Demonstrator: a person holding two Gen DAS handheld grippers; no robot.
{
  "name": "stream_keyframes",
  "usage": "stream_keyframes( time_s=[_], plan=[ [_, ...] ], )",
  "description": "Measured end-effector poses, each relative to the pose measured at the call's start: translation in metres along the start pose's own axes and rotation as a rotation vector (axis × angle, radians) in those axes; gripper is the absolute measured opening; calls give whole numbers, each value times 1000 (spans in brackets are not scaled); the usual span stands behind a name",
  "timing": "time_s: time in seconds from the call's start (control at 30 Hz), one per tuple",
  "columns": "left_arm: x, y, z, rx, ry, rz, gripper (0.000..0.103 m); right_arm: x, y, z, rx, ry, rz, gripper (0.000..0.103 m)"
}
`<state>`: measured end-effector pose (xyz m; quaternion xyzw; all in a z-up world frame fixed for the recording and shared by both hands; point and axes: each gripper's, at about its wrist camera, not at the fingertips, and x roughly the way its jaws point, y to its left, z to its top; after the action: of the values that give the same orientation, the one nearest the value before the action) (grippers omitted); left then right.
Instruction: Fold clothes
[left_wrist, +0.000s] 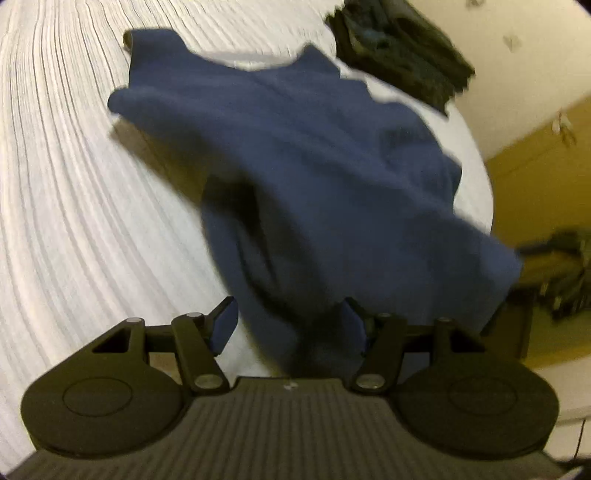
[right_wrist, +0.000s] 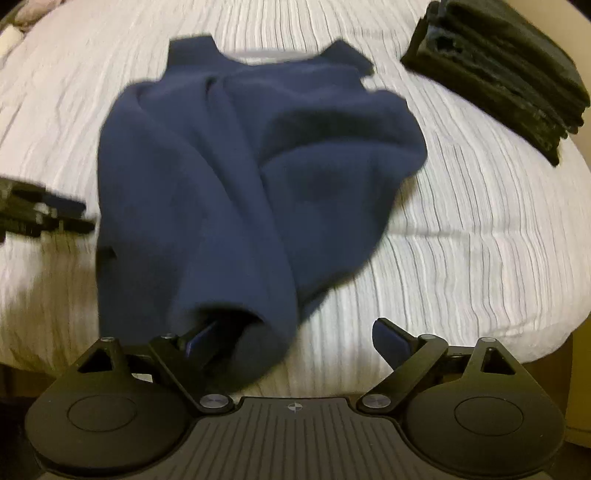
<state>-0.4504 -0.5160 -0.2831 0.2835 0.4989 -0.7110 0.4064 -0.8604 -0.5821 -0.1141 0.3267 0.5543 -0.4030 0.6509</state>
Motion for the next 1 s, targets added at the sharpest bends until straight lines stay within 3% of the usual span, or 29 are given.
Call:
stream_keyframes(
  time_s=[0.07,0.13,0.17,0.2,0.27,0.43,0.5,0.63,0.73,0.93,0.97,1.0],
  plan=[
    [4,1,15,-17,-27,-2,54,3,-9,-3,18,9,4,91],
    [7,5,32,-42,-37,-2,43,5,-16,-6,53,13,28,91],
    [8,8,42,-50,-34,-1,23,6,-19,-7,72,14,41,91],
    [9,10,52,-55,-26,0,11,6,-21,-7,85,10,51,91],
    [4,12,71,-30,-26,4,4,2,-19,-9,106,-20,63,91],
    [-16,9,95,115,-34,10,3,-37,15,-34,142,-321,161,91],
    [-20,10,96,153,-21,11,3,-42,42,-46,135,-365,206,91],
    [-28,14,84,242,17,37,3,-29,94,-69,130,-345,255,91],
    [-41,21,74,255,25,57,2,-9,122,-77,121,-298,313,91],
    [-62,43,72,202,19,49,2,53,186,-53,-14,-244,276,91],
    [-62,44,73,207,18,48,2,67,193,-48,5,-242,269,86],
    [-64,45,72,216,16,50,2,79,196,-43,44,-239,267,73]
  ],
)
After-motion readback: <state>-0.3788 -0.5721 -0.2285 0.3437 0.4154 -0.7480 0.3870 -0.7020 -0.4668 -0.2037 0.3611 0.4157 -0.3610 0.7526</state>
